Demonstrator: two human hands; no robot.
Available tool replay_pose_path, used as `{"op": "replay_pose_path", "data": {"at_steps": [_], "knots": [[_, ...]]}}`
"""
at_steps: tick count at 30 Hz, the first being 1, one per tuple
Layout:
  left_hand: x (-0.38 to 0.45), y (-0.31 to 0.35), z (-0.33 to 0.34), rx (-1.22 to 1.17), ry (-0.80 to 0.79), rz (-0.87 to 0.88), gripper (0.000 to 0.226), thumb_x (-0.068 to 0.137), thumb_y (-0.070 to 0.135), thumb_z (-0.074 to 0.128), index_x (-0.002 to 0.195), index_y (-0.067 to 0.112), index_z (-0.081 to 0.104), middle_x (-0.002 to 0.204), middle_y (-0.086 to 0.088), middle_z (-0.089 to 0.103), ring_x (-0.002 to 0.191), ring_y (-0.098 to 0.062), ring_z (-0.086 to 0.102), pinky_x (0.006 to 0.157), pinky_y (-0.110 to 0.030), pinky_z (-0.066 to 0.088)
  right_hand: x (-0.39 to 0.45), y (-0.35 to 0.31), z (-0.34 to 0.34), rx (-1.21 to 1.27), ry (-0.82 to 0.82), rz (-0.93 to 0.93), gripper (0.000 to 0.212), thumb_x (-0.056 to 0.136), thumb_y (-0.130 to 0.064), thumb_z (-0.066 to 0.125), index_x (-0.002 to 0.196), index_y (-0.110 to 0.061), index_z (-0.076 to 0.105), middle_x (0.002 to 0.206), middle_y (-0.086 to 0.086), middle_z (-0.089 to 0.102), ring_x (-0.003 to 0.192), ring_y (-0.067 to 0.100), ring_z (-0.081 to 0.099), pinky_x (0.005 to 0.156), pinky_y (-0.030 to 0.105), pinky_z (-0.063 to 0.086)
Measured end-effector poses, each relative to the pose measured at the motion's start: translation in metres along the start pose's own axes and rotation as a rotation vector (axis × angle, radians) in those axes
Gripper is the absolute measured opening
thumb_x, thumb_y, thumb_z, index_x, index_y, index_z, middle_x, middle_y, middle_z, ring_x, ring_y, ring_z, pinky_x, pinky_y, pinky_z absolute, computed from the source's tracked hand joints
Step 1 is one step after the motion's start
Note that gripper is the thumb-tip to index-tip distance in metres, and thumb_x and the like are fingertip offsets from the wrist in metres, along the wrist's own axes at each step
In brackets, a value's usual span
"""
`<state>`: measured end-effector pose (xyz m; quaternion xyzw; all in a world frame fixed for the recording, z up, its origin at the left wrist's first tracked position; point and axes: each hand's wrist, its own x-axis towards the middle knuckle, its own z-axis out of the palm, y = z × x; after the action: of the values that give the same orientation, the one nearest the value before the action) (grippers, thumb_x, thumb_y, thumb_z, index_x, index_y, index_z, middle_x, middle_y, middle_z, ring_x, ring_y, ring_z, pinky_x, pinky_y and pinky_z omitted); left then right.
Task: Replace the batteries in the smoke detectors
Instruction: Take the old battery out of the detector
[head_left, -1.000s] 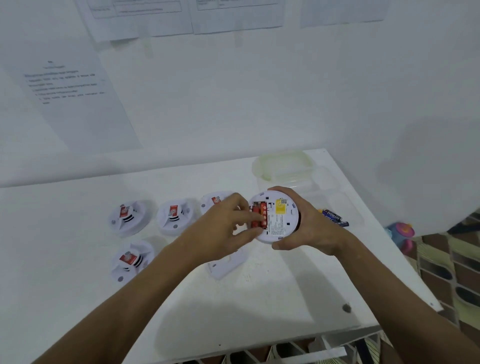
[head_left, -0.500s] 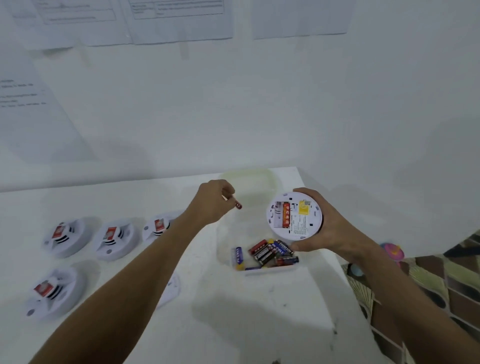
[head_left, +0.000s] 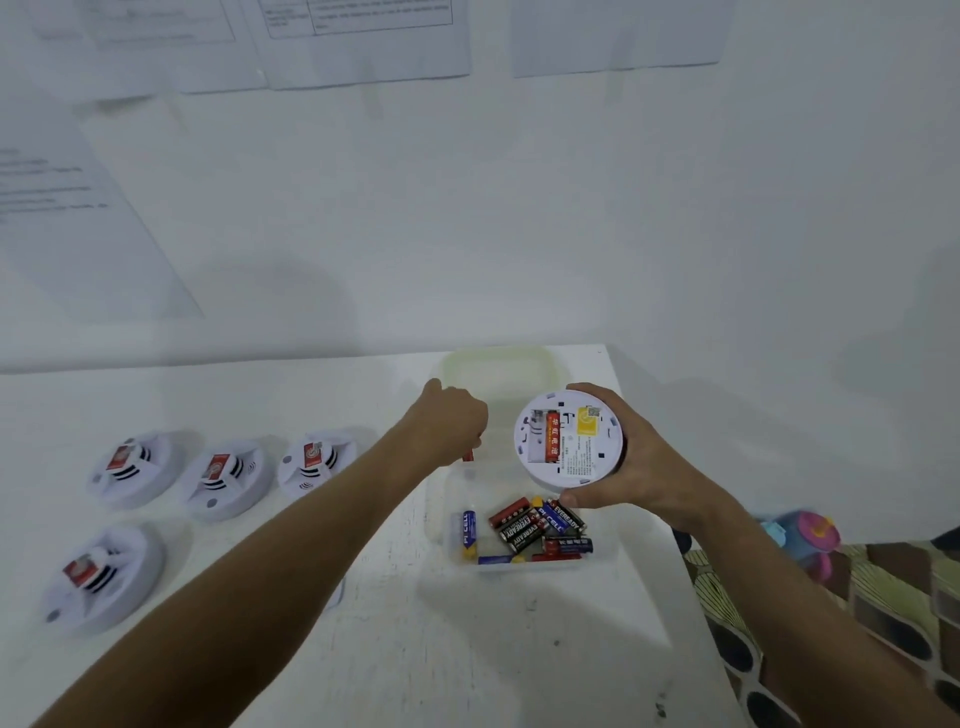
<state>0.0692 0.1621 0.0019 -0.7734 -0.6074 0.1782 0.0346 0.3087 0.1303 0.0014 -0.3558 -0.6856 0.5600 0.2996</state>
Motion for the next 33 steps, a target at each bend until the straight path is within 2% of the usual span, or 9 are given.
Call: {"op": "replay_pose_path", "data": {"at_steps": [2, 5, 8, 10, 13, 16, 19, 27, 33], "knots": [[0.0, -0.001, 0.0, -0.005, 0.009, 0.016, 0.041, 0.098, 0.024, 0.052, 0.059, 0.018, 0.04, 0.063, 0.004, 0.045, 0.074, -0.02, 0.05, 0.079, -0.032, 0.027, 0.002, 0.001, 0.003, 0.001, 0.009, 0.003, 0.095, 0.052, -0.002, 0.09, 0.133, -0.029, 0.047, 0.122, -0.014, 0.06, 0.116, 0.008, 0.057, 0.083, 0.028, 0.055], [-0.004, -0.008, 0.001, -0.16, 0.057, 0.017, 0.031, 0.098, 0.025, 0.05, 0.071, 0.013, 0.059, 0.08, -0.002, 0.064, 0.076, -0.02, 0.054, 0.075, -0.031, 0.034, 0.004, -0.001, 0.006, -0.005, 0.009, 0.002, 0.095, 0.052, -0.002, 0.089, 0.133, -0.029, 0.047, 0.121, -0.015, 0.06, 0.115, 0.007, 0.057, 0.082, 0.025, 0.055], [-0.021, -0.016, -0.012, -0.521, 0.188, 0.02, 0.022, 0.096, 0.025, 0.053, 0.097, 0.013, 0.071, 0.098, 0.001, 0.07, 0.078, -0.012, 0.059, 0.072, -0.021, 0.044, 0.005, -0.003, 0.008, -0.017, 0.002, 0.001, 0.095, 0.052, -0.002, 0.089, 0.133, -0.03, 0.047, 0.121, -0.016, 0.059, 0.115, 0.005, 0.057, 0.083, 0.023, 0.054], [-0.04, -0.016, -0.025, -0.792, 0.333, 0.028, 0.012, 0.093, 0.022, 0.058, 0.098, 0.018, 0.068, 0.101, 0.007, 0.067, 0.073, -0.004, 0.056, 0.064, -0.009, 0.039, 0.006, -0.006, 0.009, -0.038, -0.002, -0.008, 0.095, 0.052, -0.004, 0.089, 0.133, -0.03, 0.046, 0.123, -0.016, 0.058, 0.116, 0.006, 0.056, 0.085, 0.024, 0.054], [-0.064, -0.007, -0.043, -1.033, 0.393, 0.158, 0.017, 0.083, 0.019, 0.067, 0.096, 0.027, 0.059, 0.104, 0.009, 0.06, 0.087, -0.006, 0.058, 0.063, -0.016, 0.047, 0.006, -0.009, 0.01, -0.062, -0.017, -0.022, 0.093, 0.054, -0.003, 0.089, 0.132, -0.026, 0.046, 0.122, -0.016, 0.058, 0.117, 0.007, 0.056, 0.087, 0.023, 0.053], [-0.073, 0.001, -0.051, -0.959, 0.304, 0.249, 0.027, 0.079, 0.025, 0.073, 0.1, 0.031, 0.057, 0.11, 0.01, 0.051, 0.096, -0.001, 0.052, 0.07, -0.004, 0.042, 0.008, -0.014, 0.012, -0.069, -0.03, -0.042, 0.092, 0.054, -0.001, 0.088, 0.132, -0.024, 0.046, 0.12, -0.012, 0.059, 0.116, 0.011, 0.057, 0.085, 0.023, 0.054], [-0.074, 0.002, -0.052, -0.911, 0.291, 0.25, 0.036, 0.076, 0.025, 0.078, 0.105, 0.03, 0.057, 0.112, 0.008, 0.046, 0.096, 0.004, 0.05, 0.069, 0.003, 0.038, 0.009, -0.018, 0.014, -0.078, -0.035, -0.057, 0.089, 0.055, -0.001, 0.088, 0.13, -0.023, 0.046, 0.119, -0.013, 0.059, 0.115, 0.01, 0.058, 0.084, 0.02, 0.053], [-0.075, 0.004, -0.054, -0.852, 0.316, 0.183, 0.046, 0.072, 0.033, 0.081, 0.11, 0.026, 0.057, 0.111, 0.01, 0.042, 0.092, -0.004, 0.051, 0.065, 0.0, 0.044, 0.01, -0.021, 0.017, -0.091, -0.007, -0.073, 0.086, 0.053, -0.004, 0.087, 0.127, -0.024, 0.047, 0.122, -0.011, 0.058, 0.113, 0.004, 0.058, 0.084, 0.015, 0.051], [-0.076, 0.011, -0.051, -0.867, 0.372, 0.144, 0.047, 0.076, 0.031, 0.078, 0.118, 0.022, 0.059, 0.108, 0.006, 0.042, 0.097, -0.007, 0.051, 0.068, -0.004, 0.043, 0.014, -0.021, 0.02, -0.099, 0.016, -0.09, 0.089, 0.052, -0.007, 0.088, 0.129, -0.025, 0.046, 0.123, -0.01, 0.057, 0.113, 0.006, 0.057, 0.086, 0.018, 0.052]]}}
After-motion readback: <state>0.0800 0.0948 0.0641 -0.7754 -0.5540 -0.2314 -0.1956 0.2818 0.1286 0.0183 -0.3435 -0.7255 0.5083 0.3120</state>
